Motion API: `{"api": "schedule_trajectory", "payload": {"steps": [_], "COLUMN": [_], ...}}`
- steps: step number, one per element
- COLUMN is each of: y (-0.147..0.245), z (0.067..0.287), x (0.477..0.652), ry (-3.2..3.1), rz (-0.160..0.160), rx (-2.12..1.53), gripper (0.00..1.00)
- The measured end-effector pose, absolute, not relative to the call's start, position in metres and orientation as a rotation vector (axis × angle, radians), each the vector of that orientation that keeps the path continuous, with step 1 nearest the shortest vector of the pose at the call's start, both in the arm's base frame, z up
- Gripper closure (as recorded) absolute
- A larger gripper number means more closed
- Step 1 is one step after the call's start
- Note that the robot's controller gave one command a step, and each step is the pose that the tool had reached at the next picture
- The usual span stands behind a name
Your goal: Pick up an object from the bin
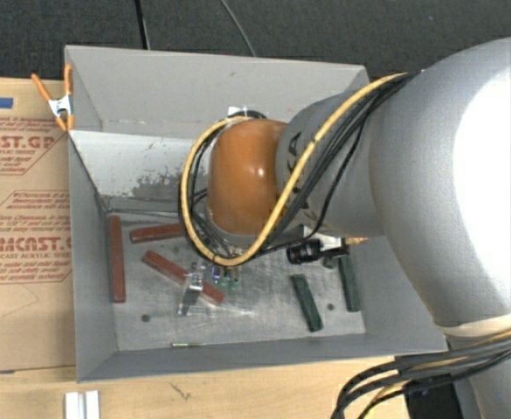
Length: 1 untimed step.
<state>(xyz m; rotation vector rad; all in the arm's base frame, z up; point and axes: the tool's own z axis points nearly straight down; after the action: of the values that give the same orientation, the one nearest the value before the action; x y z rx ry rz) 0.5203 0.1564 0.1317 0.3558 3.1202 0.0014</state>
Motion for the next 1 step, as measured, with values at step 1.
{"api": "schedule_trajectory", "payload": {"steps": [1], "y": [0.1661], "z": [0.0697], "x": [0.5284], "ry": [3.139], "rz": [0.002], "rx": [0.121], "gripper": [0.00]}}
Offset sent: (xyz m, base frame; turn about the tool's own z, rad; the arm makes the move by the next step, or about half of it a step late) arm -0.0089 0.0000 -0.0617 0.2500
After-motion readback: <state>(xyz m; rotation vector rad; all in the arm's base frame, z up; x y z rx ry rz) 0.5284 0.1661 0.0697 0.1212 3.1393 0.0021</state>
